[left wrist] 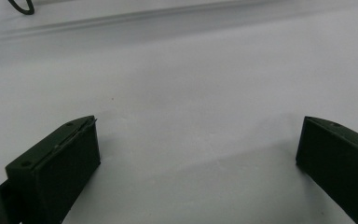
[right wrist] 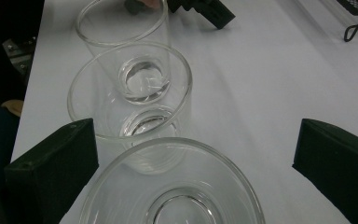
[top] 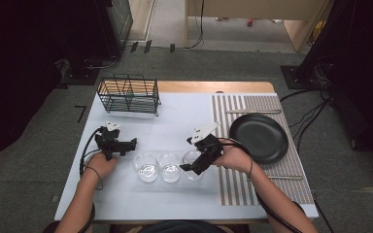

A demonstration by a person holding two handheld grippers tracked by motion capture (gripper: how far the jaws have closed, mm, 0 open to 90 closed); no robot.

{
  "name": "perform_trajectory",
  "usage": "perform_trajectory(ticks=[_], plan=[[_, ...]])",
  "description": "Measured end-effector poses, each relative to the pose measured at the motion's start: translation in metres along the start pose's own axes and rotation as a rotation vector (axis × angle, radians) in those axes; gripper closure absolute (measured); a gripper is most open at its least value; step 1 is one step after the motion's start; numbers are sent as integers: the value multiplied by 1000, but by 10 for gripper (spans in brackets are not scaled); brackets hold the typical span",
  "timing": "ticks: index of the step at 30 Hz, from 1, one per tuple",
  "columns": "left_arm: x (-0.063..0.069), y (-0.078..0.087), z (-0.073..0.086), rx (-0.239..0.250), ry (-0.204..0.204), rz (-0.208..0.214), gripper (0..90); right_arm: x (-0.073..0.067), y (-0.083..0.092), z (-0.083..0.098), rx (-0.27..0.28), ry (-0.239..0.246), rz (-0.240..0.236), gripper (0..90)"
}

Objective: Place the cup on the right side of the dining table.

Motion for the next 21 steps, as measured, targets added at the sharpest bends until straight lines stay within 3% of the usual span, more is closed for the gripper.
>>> perform_trajectory(ticks=[12,21], plan=[[0,0,0,0,0,0,0,-5,-2,3,-4,18,-64,0],[0,0,0,0,0,0,0,-4,-5,8,-20,25,-81,0]])
Point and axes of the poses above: each handheld gripper's, and its own axes: y roughly backward along the jaws, z roughly out of its underside, x roughly to its right, the point moved 2 cm from there along -y, roughly forward along the jaws, and after that the axes turned 5 degrees about x, right-handed, at the moved point
